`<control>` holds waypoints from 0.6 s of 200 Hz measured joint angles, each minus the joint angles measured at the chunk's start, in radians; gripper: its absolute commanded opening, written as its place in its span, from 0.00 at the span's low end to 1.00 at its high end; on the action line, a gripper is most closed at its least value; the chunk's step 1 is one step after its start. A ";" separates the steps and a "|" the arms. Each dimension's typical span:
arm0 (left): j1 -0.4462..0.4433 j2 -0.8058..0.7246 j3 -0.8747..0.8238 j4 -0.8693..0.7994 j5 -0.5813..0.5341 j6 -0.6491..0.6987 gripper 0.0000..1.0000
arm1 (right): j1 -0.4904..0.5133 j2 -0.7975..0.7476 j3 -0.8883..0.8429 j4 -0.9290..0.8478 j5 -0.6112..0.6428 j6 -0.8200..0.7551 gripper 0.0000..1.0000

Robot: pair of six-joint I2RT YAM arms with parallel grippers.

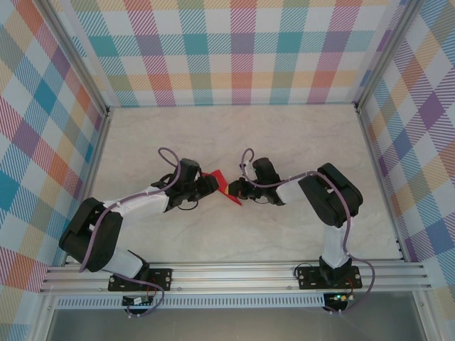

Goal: Fold a paper plane with a square sheet of paper (pick it up from the middle)
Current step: Fold the wing for the fifth time at the center of the table.

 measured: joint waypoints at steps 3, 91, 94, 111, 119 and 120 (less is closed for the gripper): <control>0.000 0.001 0.000 0.002 0.000 0.000 0.53 | -0.002 0.003 0.001 0.005 -0.007 0.008 0.02; 0.000 0.043 -0.006 0.058 0.010 0.000 0.49 | -0.036 0.044 0.022 0.066 -0.094 0.147 0.00; 0.000 0.045 -0.006 0.060 0.010 0.000 0.48 | -0.037 0.045 0.023 0.066 -0.094 0.149 0.00; 0.000 0.052 -0.007 0.074 0.010 0.000 0.47 | -0.041 0.055 0.027 0.066 -0.099 0.165 0.00; 0.000 0.055 -0.007 0.080 0.010 0.000 0.46 | -0.043 0.061 0.028 0.066 -0.101 0.172 0.00; 0.000 0.055 -0.007 0.080 0.010 0.000 0.46 | -0.043 0.062 0.028 0.066 -0.101 0.172 0.00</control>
